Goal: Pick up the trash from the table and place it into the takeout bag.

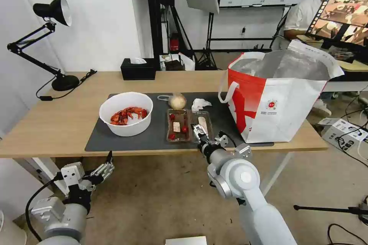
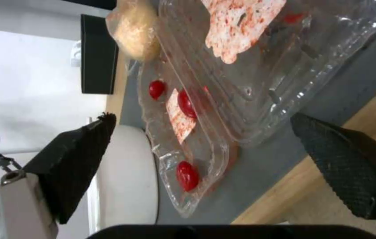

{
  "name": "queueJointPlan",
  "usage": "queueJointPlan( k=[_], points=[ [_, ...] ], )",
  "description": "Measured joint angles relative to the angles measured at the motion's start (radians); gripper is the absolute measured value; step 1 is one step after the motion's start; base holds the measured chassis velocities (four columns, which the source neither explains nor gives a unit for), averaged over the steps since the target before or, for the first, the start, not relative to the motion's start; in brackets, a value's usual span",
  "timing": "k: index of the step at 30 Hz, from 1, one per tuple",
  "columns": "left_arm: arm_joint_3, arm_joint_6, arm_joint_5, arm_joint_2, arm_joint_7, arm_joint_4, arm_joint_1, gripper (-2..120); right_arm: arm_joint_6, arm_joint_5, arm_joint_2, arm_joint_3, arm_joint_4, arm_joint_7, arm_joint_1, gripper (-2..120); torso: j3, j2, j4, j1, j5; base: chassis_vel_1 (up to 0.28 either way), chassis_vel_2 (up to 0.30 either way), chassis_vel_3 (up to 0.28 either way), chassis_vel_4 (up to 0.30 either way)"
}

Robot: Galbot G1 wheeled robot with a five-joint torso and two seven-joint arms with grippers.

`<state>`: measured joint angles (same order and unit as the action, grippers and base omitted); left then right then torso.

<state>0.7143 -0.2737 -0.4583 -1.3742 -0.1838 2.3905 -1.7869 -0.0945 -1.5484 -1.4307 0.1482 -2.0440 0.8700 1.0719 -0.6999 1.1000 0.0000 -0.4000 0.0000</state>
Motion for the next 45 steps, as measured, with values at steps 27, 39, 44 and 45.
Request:
queueJointPlan(
  k=[27, 39, 44, 45],
  points=[
    [0.010, 0.004, 0.005, -0.005, -0.002, 0.015, -0.014, 100, -0.013, 0.102, 0.019, -0.007, -0.007, -0.097, -0.056, 100, 0.000, 0.000, 0.0000, 0.000, 0.0000, 0.000, 0.000, 0.000, 0.000],
    [0.022, 0.005, 0.003, -0.002, -0.003, 0.022, -0.021, 100, -0.018, 0.093, 0.028, -0.020, 0.007, -0.109, -0.109, 100, 0.000, 0.000, 0.0000, 0.000, 0.0000, 0.000, 0.000, 0.000, 0.000],
    [0.035, 0.006, 0.002, -0.001, -0.003, 0.029, -0.028, 100, -0.030, 0.077, -0.009, -0.052, 0.046, -0.103, -0.158, 100, 0.000, 0.000, 0.0000, 0.000, -0.0001, 0.000, 0.000, 0.000, 0.000],
    [0.037, 0.006, 0.002, -0.002, -0.003, 0.030, -0.030, 100, -0.034, 0.076, -0.021, -0.060, 0.057, -0.096, -0.169, 100, 0.000, 0.000, 0.0000, 0.000, -0.0001, 0.000, 0.000, 0.000, 0.000]
  ],
)
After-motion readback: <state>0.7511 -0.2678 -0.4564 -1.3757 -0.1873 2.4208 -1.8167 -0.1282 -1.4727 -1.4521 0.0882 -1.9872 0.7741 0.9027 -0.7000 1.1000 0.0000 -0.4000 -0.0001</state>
